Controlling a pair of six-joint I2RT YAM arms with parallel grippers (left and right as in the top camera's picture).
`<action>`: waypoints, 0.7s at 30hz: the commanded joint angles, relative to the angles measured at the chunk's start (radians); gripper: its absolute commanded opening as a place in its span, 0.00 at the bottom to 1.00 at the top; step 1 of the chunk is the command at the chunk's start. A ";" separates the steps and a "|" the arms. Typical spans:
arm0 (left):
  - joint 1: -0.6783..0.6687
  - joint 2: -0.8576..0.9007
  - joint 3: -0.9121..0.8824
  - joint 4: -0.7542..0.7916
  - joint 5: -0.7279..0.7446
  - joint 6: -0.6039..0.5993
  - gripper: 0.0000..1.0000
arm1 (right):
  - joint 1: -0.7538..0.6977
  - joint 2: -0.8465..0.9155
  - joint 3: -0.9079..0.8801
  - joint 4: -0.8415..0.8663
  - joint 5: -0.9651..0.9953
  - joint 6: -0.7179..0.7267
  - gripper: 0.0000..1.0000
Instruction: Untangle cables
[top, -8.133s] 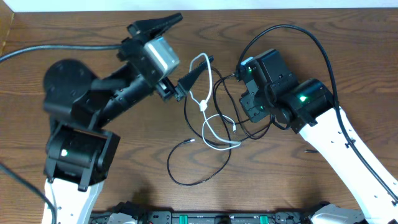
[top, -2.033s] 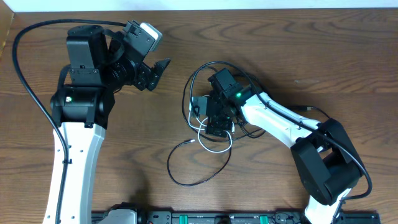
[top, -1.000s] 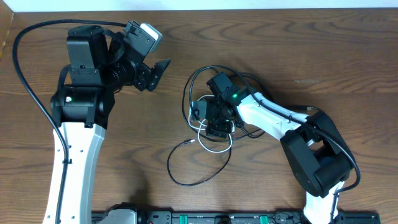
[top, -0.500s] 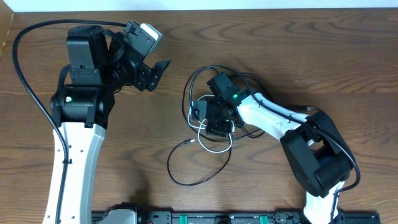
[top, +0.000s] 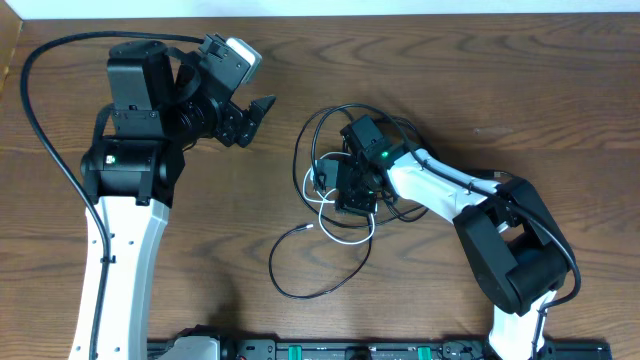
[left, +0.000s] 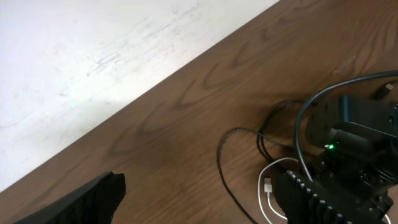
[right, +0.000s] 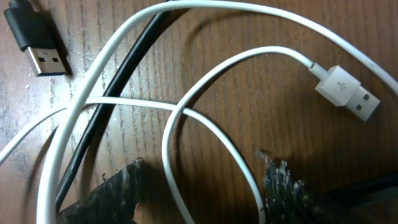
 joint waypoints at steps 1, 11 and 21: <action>0.004 0.003 0.007 -0.003 0.021 0.009 0.82 | -0.002 0.018 -0.042 0.005 -0.010 -0.008 0.62; 0.004 0.003 0.007 -0.003 0.021 0.009 0.82 | -0.002 0.018 -0.051 0.016 -0.010 -0.036 0.30; 0.004 0.004 0.007 -0.003 0.021 0.009 0.82 | 0.000 0.018 -0.050 0.025 -0.010 -0.027 0.01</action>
